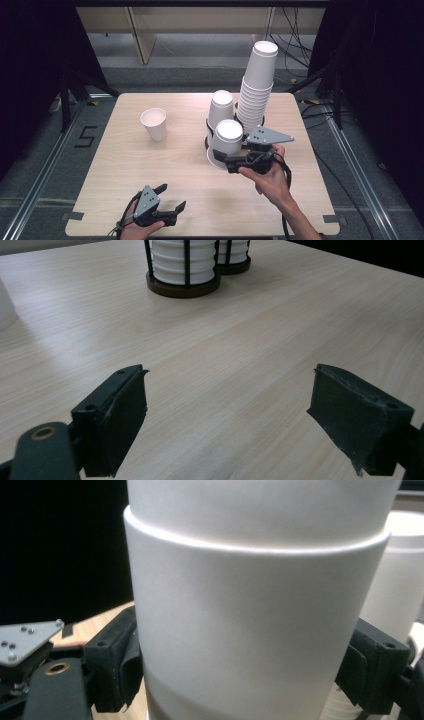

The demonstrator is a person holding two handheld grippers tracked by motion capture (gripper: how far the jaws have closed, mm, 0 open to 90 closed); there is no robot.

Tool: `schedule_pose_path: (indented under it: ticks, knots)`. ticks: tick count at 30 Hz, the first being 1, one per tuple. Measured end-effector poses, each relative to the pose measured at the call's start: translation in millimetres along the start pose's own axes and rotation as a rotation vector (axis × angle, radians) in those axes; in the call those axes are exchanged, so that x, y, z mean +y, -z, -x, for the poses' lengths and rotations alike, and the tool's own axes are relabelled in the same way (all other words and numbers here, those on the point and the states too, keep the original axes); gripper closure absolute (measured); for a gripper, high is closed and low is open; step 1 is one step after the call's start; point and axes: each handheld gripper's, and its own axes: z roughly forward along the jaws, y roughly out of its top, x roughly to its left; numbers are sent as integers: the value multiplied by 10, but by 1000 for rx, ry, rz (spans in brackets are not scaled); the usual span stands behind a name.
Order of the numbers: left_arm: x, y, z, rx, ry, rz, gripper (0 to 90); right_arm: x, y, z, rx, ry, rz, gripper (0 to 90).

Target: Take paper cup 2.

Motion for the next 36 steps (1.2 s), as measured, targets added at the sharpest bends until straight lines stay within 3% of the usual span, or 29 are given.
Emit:
schedule_pose_path:
  ticks: [6, 7, 9, 11, 13, 18, 19, 22, 26, 30, 31, 32, 33, 36]
  knots:
    - [16, 1, 23, -29, 15, 24, 143, -121, -105, -72, 18, 21, 0, 187]
    - [22, 15, 26, -22, 8, 16, 144, -146, -136, -87, 45, 7, 3, 187]
    - [23, 17, 26, -22, 7, 21, 144, -190, -163, -103, 32, 27, -11, 187]
    - [20, 19, 29, -20, 7, 21, 143, -245, -206, -139, 58, 0, -28, 187]
    - [19, 17, 32, -19, 7, 22, 144, -293, -249, -151, 76, 8, -29, 186]
    - [20, 12, 36, -24, 2, 24, 144, -391, -320, -198, 86, -6, -40, 186]
    - [19, 5, 34, -29, 4, 32, 144, -399, -323, -182, 79, 27, -55, 186]
    - [21, 13, 36, -21, 5, 24, 144, -443, -352, -210, 91, -10, -58, 186]
    - [24, 14, 18, -26, 14, 36, 144, -483, -378, -228, 101, -19, -82, 186]
    - [30, 26, 13, -14, 19, 35, 143, -526, -415, -225, 93, 10, -75, 186]
    - [27, 16, 11, -21, 22, 44, 143, -540, -428, -224, 103, 11, -82, 186]
    - [26, 16, 8, -23, 19, 41, 143, -556, -425, -249, 96, -24, -101, 186]
    - [25, 17, 9, -23, 17, 39, 143, -575, -455, -239, 111, -9, -84, 186]
    - [27, 15, 13, -24, 17, 40, 143, -607, -469, -253, 110, -9, -112, 186]
